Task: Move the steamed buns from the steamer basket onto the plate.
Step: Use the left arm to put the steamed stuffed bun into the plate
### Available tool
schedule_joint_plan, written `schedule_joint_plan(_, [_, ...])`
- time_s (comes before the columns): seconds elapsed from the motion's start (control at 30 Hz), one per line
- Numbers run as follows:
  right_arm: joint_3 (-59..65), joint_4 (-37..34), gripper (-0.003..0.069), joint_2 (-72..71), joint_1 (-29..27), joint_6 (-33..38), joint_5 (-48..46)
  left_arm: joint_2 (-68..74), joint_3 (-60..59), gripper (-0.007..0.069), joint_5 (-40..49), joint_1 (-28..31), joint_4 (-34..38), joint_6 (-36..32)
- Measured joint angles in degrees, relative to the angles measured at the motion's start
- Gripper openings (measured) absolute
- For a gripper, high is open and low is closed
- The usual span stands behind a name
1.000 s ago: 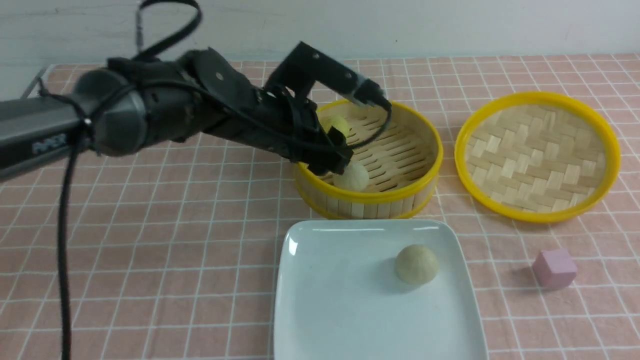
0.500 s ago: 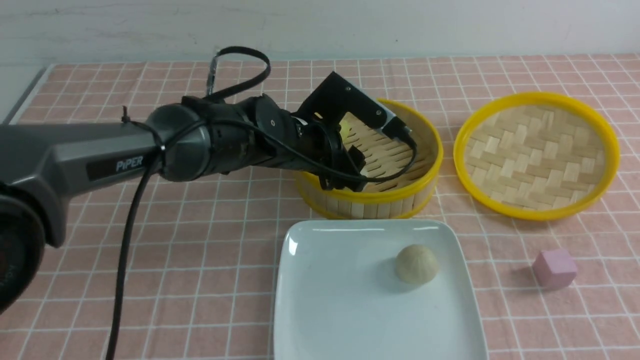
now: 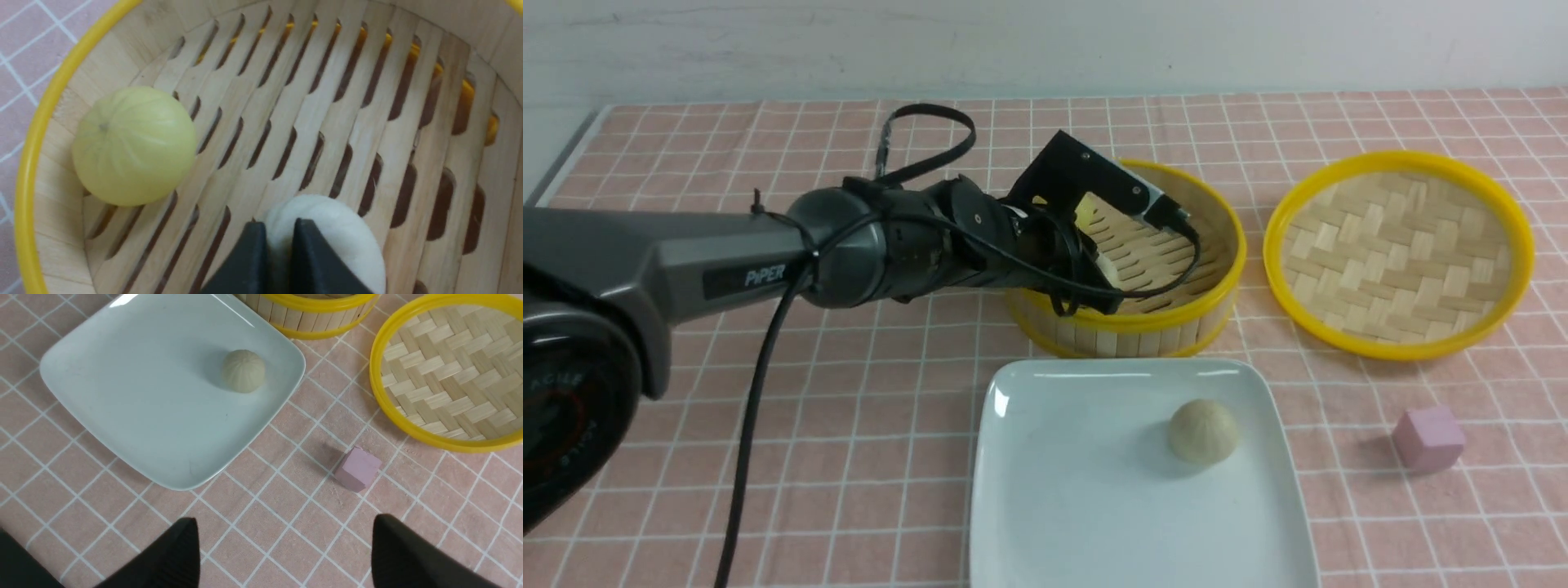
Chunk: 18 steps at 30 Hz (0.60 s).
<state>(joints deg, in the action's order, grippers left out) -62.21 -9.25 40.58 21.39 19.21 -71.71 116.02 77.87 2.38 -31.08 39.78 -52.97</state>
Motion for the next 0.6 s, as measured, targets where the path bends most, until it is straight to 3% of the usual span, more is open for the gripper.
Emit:
schedule_joint_plan(0.1, [0.0,-0.58,0.0547,0.0,0.0,0.0,0.0,-0.92,0.0,0.0021,0.55,0.0,1.45,0.0])
schedule_joint_plan(0.6, [0.0,-0.76,0.0547,0.0,0.0,0.0,0.0,-22.07,0.0,0.0022,13.27,0.0,0.72,0.0])
